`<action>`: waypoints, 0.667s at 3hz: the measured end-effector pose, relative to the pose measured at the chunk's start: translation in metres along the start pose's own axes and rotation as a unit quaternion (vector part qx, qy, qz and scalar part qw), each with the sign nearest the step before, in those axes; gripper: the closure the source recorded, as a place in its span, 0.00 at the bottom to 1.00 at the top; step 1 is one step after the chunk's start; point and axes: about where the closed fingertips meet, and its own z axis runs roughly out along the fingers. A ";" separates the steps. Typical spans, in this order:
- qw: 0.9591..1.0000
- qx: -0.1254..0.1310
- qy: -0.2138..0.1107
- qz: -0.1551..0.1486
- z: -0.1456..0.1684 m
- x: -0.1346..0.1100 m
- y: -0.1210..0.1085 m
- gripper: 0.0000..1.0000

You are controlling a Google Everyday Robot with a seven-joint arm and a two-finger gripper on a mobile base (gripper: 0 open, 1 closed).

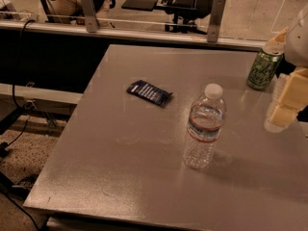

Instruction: Pick rxbar blueberry

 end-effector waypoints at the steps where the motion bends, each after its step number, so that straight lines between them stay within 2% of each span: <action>1: 1.000 0.000 0.000 0.000 0.000 0.000 0.000 0.00; 2: 1.000 -0.003 -0.004 -0.008 0.004 -0.017 -0.018 0.00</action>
Offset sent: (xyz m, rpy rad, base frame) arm 0.0545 0.0275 0.0059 0.0089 0.0254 0.0475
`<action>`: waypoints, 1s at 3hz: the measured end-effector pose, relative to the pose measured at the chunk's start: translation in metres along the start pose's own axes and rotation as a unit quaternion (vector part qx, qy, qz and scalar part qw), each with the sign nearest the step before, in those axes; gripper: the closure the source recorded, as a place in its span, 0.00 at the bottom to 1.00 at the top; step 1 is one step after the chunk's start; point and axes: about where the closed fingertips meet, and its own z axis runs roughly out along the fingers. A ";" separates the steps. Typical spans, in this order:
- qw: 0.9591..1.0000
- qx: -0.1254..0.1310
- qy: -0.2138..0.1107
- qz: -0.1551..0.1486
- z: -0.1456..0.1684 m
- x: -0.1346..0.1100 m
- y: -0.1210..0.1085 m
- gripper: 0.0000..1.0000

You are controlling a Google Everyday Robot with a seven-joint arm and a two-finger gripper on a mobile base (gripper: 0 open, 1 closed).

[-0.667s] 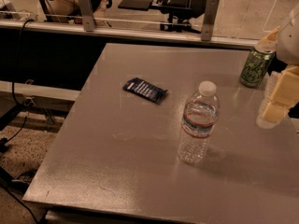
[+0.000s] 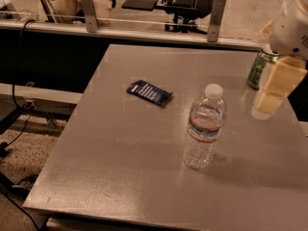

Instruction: Pick rxbar blueberry

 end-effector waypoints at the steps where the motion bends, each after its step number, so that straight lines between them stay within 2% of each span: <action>1: 1.000 -0.010 -0.007 -0.016 0.018 -0.031 -0.033 0.00; 3: 0.999 -0.030 -0.017 -0.042 0.056 -0.085 -0.065 0.00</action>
Offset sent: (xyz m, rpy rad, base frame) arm 0.0941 0.0688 -0.0151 0.0131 0.0577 0.1125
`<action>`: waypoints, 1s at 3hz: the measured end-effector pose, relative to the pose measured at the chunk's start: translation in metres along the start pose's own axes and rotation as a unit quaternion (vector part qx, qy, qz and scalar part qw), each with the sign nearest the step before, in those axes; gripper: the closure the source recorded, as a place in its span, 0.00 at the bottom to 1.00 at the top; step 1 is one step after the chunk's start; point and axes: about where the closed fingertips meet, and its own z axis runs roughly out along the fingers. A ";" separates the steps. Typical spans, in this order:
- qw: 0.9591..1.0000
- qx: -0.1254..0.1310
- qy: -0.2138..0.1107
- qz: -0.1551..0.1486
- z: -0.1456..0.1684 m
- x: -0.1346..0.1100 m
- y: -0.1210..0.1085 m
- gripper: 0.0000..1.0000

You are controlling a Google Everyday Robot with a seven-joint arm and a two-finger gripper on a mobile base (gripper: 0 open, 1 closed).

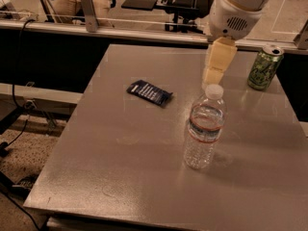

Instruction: Pick rxbar blueberry

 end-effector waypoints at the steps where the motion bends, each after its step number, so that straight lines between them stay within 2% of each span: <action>1: 1.000 -0.012 0.006 0.001 0.034 -0.033 -0.010 0.00; 3: 0.998 -0.036 0.027 0.052 0.095 -0.070 -0.007 0.00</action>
Offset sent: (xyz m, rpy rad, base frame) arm 0.0338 0.0850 -0.0718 -0.0319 0.1141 -0.1195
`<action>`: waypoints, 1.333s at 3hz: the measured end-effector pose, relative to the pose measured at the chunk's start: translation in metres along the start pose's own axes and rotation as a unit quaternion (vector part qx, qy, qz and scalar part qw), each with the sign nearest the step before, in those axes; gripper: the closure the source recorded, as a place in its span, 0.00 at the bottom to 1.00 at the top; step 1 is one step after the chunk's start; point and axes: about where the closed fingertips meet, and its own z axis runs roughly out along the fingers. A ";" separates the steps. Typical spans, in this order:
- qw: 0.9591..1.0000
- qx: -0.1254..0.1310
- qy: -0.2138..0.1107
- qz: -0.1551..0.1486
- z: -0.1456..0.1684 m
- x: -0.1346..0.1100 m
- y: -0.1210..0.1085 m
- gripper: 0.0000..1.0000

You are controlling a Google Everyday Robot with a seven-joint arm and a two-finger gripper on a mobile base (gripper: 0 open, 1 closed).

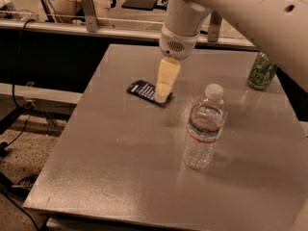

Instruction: Pick rxbar blueberry

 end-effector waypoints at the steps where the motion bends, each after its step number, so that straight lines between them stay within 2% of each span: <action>1: 1.000 -0.013 0.011 0.019 0.028 -0.016 0.003 0.00; 2: 0.999 -0.025 0.028 0.039 0.056 -0.028 0.008 0.00; 3: 0.998 -0.029 0.037 0.048 0.067 -0.033 0.010 0.00; 4: 0.998 -0.032 0.038 0.048 0.069 -0.038 0.013 0.18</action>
Offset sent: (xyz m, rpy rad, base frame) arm 0.0085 0.0505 -0.0658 -0.0452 0.1060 -0.1037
